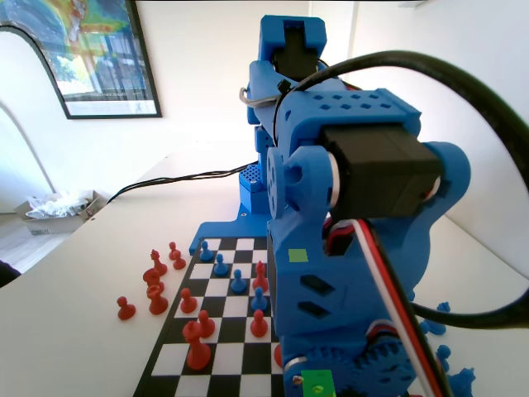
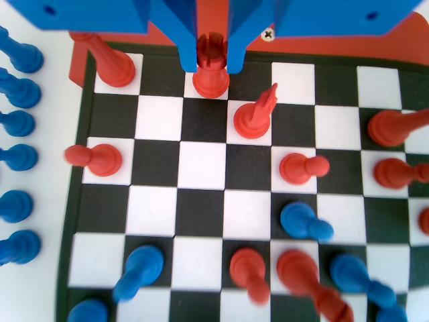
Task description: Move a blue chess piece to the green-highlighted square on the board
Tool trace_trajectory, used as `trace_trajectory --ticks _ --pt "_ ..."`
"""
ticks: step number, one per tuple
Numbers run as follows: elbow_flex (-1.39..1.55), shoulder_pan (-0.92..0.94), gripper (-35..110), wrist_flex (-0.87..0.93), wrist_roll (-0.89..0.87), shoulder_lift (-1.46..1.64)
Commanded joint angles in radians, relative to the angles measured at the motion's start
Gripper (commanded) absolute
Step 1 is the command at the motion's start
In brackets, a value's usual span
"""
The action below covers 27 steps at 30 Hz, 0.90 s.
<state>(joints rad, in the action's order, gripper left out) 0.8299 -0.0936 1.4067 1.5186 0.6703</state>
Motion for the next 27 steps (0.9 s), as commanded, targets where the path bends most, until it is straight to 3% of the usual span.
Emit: trace_trajectory --ticks 1,11,27 --pt "-0.083 0.008 1 0.043 -0.014 0.201" --pt "-0.041 0.114 1 0.110 -0.060 0.503" --pt "0.417 0.598 1 0.107 -0.018 0.859"
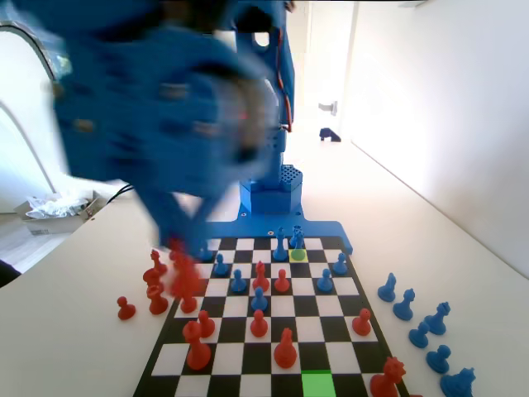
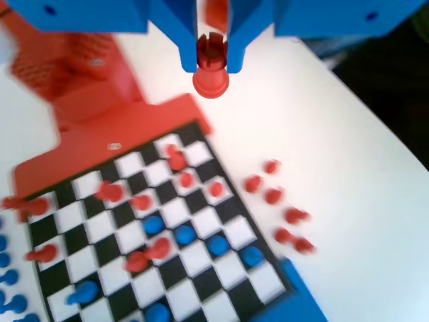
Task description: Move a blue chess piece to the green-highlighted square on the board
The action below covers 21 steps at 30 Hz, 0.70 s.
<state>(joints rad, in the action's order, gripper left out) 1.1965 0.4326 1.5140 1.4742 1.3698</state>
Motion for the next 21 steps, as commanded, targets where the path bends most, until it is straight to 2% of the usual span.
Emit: trace_trajectory --ticks 1,8,14,21 --pt "0.089 0.106 1 -0.003 0.032 0.183" --pt "0.345 0.318 1 -0.100 0.123 0.261" --pt "0.474 0.416 1 -0.218 0.170 0.244" --pt "0.693 0.485 1 -0.477 0.192 0.225"
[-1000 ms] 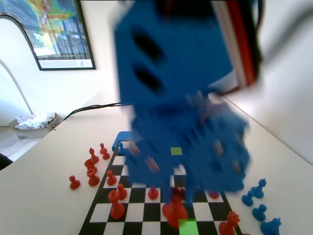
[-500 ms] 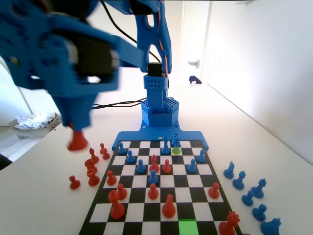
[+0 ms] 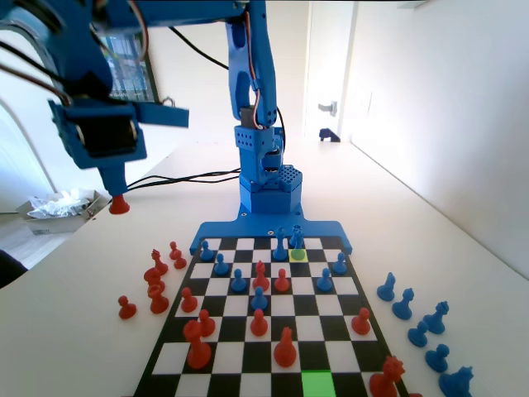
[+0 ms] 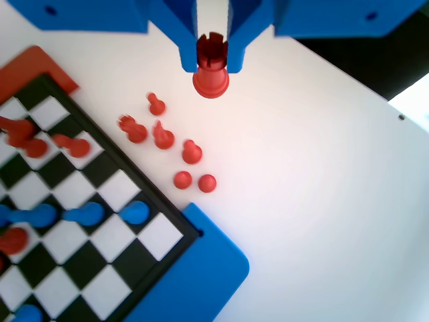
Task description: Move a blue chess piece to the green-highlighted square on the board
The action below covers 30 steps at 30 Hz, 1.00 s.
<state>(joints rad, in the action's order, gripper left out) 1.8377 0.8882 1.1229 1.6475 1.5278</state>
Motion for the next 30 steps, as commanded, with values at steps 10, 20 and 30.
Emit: trace_trajectory --ticks 10,20,30 --pt "0.310 0.071 1 -0.402 0.067 -0.008" --pt "0.377 0.083 1 -0.505 0.138 -0.094" --pt "0.374 0.095 2 -0.561 0.183 -0.155"
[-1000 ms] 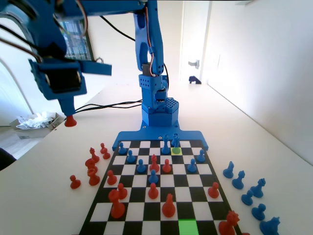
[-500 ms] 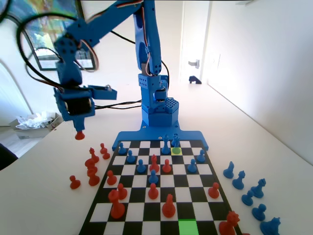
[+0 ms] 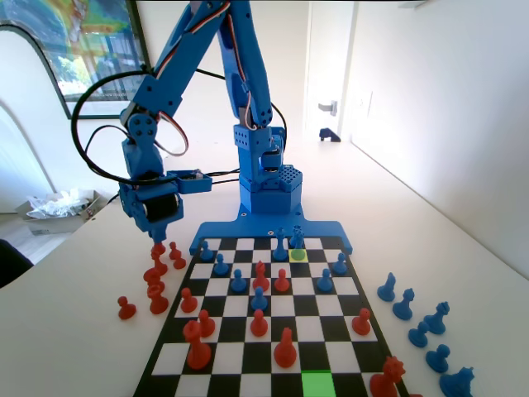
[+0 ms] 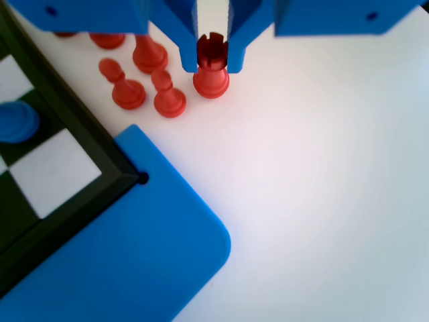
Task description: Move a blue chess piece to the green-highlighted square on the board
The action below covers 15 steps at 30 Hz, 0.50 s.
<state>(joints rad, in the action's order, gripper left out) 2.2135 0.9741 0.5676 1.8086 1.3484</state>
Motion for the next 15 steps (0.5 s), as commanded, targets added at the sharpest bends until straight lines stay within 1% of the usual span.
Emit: trace_trajectory --ticks 1,6,9,15 --pt "0.002 0.009 3 -0.011 0.021 0.023" --pt "0.018 -0.003 9 -0.049 0.020 0.025" --pt "0.017 -0.017 12 -0.049 0.018 0.025" --pt "-0.008 -0.046 14 -0.018 0.006 0.046"
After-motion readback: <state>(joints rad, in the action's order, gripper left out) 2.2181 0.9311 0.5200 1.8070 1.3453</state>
